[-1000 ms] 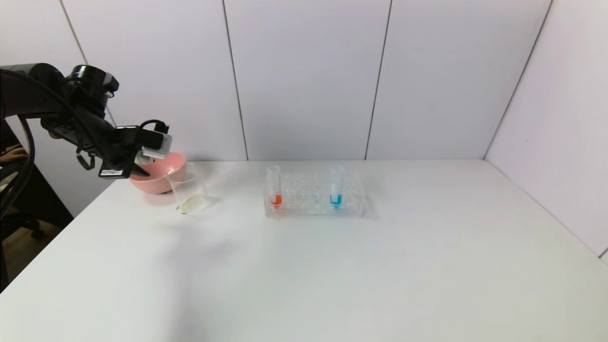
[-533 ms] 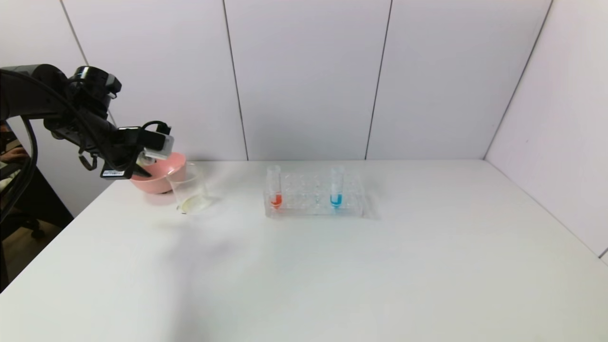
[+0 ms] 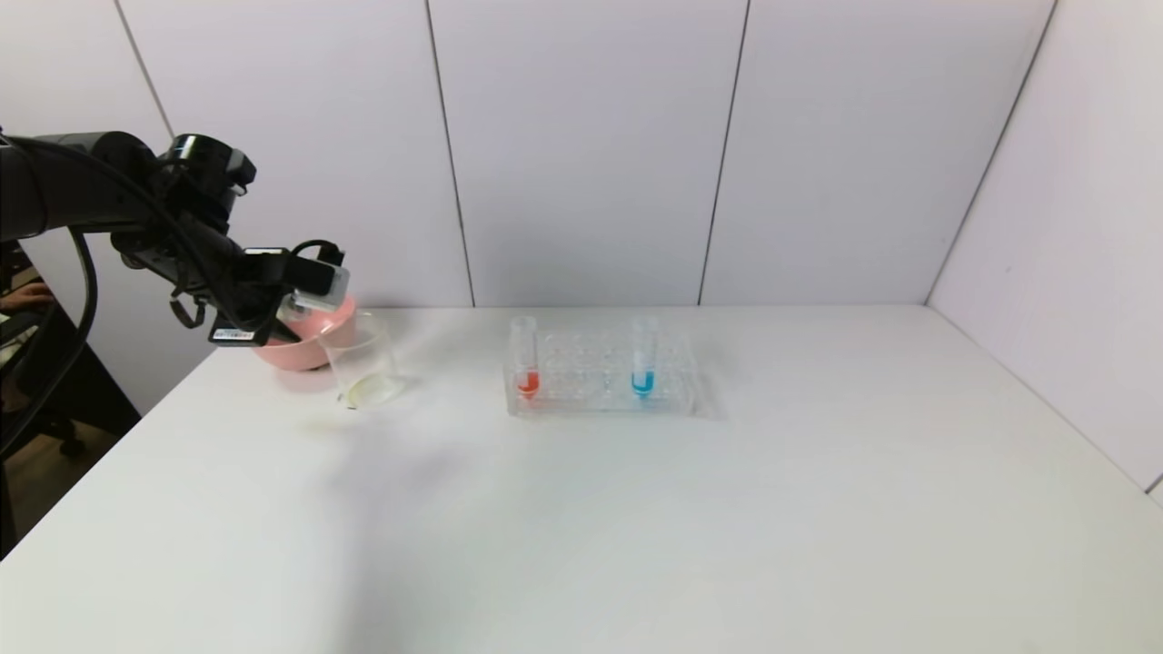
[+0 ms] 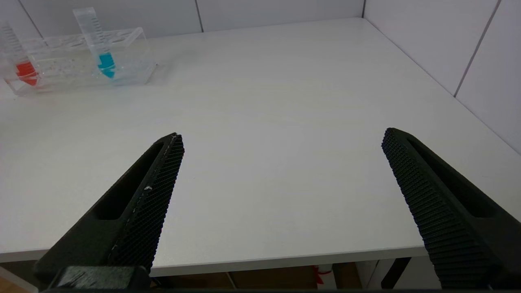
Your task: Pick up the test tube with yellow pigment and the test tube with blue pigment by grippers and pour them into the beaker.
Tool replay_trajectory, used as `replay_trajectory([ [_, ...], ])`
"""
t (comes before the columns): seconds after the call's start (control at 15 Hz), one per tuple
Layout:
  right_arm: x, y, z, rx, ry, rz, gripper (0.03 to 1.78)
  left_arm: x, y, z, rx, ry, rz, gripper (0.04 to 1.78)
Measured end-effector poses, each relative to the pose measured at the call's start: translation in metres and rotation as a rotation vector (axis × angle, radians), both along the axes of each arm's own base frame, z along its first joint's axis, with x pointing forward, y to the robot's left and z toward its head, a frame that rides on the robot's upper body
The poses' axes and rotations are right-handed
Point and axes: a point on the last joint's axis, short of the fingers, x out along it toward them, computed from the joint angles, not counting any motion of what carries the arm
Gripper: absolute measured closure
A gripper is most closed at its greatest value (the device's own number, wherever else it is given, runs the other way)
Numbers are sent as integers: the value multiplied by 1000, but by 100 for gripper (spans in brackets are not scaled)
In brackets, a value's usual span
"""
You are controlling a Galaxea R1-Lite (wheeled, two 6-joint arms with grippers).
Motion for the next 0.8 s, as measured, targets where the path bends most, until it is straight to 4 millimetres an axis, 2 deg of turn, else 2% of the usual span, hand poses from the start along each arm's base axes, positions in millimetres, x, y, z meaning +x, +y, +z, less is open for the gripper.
replay_trajectory([
  [0.47,0,0,0,0,0,0,4,3,-8,-2,69,4,31,127],
  [0.8,0,0,0,0,0,0,4,3,-9,-1,49,3,56,127],
])
